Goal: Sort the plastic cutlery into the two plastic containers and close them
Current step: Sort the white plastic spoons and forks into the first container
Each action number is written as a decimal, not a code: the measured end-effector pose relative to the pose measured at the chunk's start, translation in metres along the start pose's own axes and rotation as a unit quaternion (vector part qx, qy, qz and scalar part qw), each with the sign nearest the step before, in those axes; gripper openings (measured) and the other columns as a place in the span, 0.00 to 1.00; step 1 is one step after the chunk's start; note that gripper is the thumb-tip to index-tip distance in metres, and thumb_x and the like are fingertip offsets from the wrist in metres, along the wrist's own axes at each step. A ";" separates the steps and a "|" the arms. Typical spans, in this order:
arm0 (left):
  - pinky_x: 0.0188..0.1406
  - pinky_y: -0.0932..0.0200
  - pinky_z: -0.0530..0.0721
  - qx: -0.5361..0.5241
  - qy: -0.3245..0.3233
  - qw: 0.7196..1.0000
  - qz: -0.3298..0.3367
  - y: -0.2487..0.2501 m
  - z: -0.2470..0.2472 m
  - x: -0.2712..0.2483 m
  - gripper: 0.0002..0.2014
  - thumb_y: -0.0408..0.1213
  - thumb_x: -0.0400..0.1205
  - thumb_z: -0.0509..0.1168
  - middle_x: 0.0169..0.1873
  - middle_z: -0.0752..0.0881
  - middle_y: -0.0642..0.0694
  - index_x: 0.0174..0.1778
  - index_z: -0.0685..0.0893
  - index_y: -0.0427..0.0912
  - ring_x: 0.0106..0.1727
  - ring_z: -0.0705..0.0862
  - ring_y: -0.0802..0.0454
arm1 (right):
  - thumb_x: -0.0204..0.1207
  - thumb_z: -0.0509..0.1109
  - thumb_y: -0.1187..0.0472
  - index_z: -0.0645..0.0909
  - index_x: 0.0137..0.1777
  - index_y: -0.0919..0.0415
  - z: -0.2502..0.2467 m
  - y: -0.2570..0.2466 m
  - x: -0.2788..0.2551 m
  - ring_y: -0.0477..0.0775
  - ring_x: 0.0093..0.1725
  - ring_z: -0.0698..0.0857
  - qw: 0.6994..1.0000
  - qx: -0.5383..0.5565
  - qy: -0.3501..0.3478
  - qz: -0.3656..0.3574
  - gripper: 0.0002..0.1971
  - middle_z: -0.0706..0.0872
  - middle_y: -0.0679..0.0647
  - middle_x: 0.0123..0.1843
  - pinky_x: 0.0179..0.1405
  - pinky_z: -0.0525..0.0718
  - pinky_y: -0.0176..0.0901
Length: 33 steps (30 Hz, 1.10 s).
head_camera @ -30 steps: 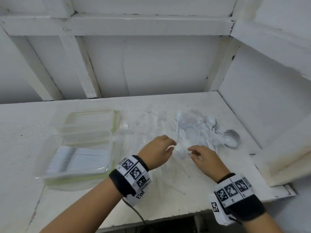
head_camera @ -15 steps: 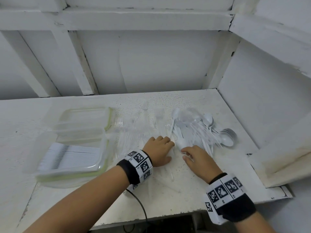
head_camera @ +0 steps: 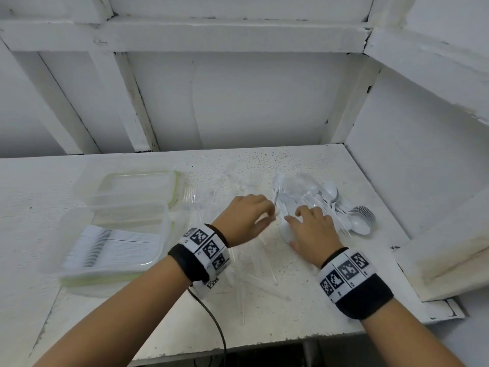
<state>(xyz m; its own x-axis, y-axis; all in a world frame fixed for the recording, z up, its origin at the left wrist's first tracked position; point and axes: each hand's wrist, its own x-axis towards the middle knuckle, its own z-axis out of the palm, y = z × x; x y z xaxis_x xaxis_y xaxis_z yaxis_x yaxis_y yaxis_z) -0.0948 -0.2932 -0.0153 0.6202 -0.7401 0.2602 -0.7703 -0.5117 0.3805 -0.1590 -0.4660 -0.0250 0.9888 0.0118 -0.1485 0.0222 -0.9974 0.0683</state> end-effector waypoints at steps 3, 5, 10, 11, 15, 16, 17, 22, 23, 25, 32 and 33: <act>0.43 0.66 0.78 -0.155 0.103 0.979 -0.079 0.004 -0.022 -0.003 0.08 0.40 0.86 0.57 0.44 0.83 0.50 0.50 0.76 0.39 0.43 0.81 0.52 | 0.80 0.61 0.58 0.53 0.81 0.51 0.008 -0.001 0.009 0.64 0.76 0.60 0.995 -0.068 -0.062 -0.038 0.31 0.56 0.54 0.81 0.70 0.63 0.58; 0.36 0.70 0.75 -0.216 0.156 0.954 -0.136 0.000 -0.031 -0.006 0.05 0.40 0.86 0.57 0.41 0.83 0.44 0.48 0.72 0.42 0.37 0.80 0.52 | 0.80 0.60 0.61 0.52 0.81 0.51 0.011 -0.003 0.012 0.63 0.76 0.62 0.990 -0.103 -0.065 -0.065 0.32 0.61 0.53 0.80 0.70 0.63 0.59; 0.65 0.46 0.79 -0.422 0.214 0.853 -0.221 -0.007 -0.037 -0.007 0.06 0.45 0.88 0.50 0.49 0.86 0.44 0.46 0.68 0.55 0.52 0.87 0.49 | 0.80 0.61 0.53 0.62 0.78 0.52 0.012 -0.001 0.010 0.57 0.74 0.65 0.986 -0.098 -0.026 -0.130 0.26 0.72 0.50 0.74 0.67 0.61 0.57; 0.67 0.47 0.78 -0.444 0.222 0.839 -0.222 -0.006 -0.037 -0.007 0.06 0.44 0.88 0.48 0.49 0.85 0.47 0.47 0.67 0.54 0.52 0.88 0.49 | 0.80 0.61 0.47 0.63 0.78 0.50 0.011 0.000 0.009 0.56 0.75 0.65 0.988 -0.070 -0.024 -0.136 0.27 0.73 0.48 0.74 0.68 0.60 0.57; 0.48 0.52 0.82 -0.427 0.257 0.834 -0.237 -0.001 -0.035 -0.004 0.07 0.45 0.88 0.44 0.37 0.75 0.49 0.49 0.66 0.55 0.30 0.83 0.57 | 0.66 0.46 0.27 0.67 0.76 0.44 0.002 -0.002 0.001 0.52 0.72 0.68 0.986 0.047 -0.018 -0.156 0.40 0.75 0.44 0.71 0.67 0.62 0.53; 0.39 0.54 0.81 -0.431 0.259 0.828 -0.247 0.000 -0.034 -0.002 0.06 0.46 0.88 0.44 0.35 0.71 0.49 0.50 0.65 0.55 0.26 0.77 0.58 | 0.61 0.43 0.27 0.69 0.75 0.45 0.003 -0.004 0.000 0.52 0.69 0.72 0.983 0.095 -0.013 -0.156 0.43 0.76 0.45 0.69 0.66 0.67 0.51; 0.33 0.57 0.76 -0.440 0.254 0.822 -0.257 0.000 -0.032 0.000 0.05 0.47 0.88 0.45 0.33 0.68 0.50 0.53 0.64 0.54 0.25 0.72 0.57 | 0.61 0.45 0.28 0.71 0.73 0.47 0.004 -0.006 -0.001 0.51 0.66 0.75 0.975 0.162 -0.002 -0.150 0.43 0.77 0.47 0.67 0.65 0.72 0.51; 0.31 0.63 0.71 -0.391 0.195 0.846 -0.306 -0.004 -0.023 0.010 0.14 0.37 0.87 0.52 0.33 0.70 0.51 0.67 0.65 0.40 0.31 0.69 0.57 | 0.65 0.63 0.42 0.78 0.66 0.51 0.004 -0.014 0.001 0.51 0.61 0.77 0.917 0.388 0.060 -0.074 0.28 0.78 0.51 0.61 0.65 0.75 0.47; 0.32 0.64 0.72 -0.381 0.187 0.853 -0.303 -0.004 -0.022 0.010 0.13 0.35 0.87 0.51 0.33 0.71 0.50 0.68 0.67 0.42 0.32 0.69 0.56 | 0.69 0.65 0.45 0.78 0.65 0.49 0.003 -0.016 0.001 0.50 0.62 0.76 0.905 0.416 0.063 -0.058 0.24 0.79 0.51 0.61 0.66 0.73 0.44; 0.30 0.67 0.74 -0.376 0.178 0.865 -0.281 -0.004 -0.021 0.008 0.14 0.33 0.87 0.49 0.33 0.71 0.49 0.67 0.69 0.48 0.33 0.71 0.56 | 0.77 0.68 0.57 0.79 0.63 0.47 -0.001 -0.018 0.002 0.47 0.62 0.76 0.870 0.487 0.066 -0.043 0.14 0.80 0.50 0.61 0.65 0.71 0.36; 0.24 0.67 0.66 -0.168 0.013 0.959 -0.229 -0.011 -0.011 0.010 0.13 0.35 0.86 0.54 0.32 0.79 0.49 0.58 0.82 0.40 0.27 0.71 0.56 | 0.86 0.52 0.59 0.72 0.53 0.56 -0.028 -0.011 0.008 0.54 0.47 0.87 0.723 0.624 0.283 0.089 0.07 0.87 0.52 0.42 0.53 0.83 0.49; 0.26 0.66 0.67 -0.133 -0.031 0.968 -0.211 -0.011 -0.009 0.011 0.12 0.34 0.86 0.55 0.35 0.80 0.46 0.56 0.84 0.38 0.30 0.74 0.54 | 0.87 0.50 0.58 0.69 0.52 0.52 -0.033 -0.008 0.009 0.60 0.41 0.88 0.697 0.641 0.305 0.101 0.07 0.87 0.54 0.37 0.49 0.83 0.53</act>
<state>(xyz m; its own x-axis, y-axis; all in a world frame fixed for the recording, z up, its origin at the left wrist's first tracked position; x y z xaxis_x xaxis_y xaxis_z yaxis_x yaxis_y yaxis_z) -0.0783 -0.2919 -0.0081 0.8547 -0.5188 -0.0197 -0.3795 -0.6502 0.6582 -0.1456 -0.4555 0.0055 0.8398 -0.5008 0.2097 0.1098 -0.2215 -0.9690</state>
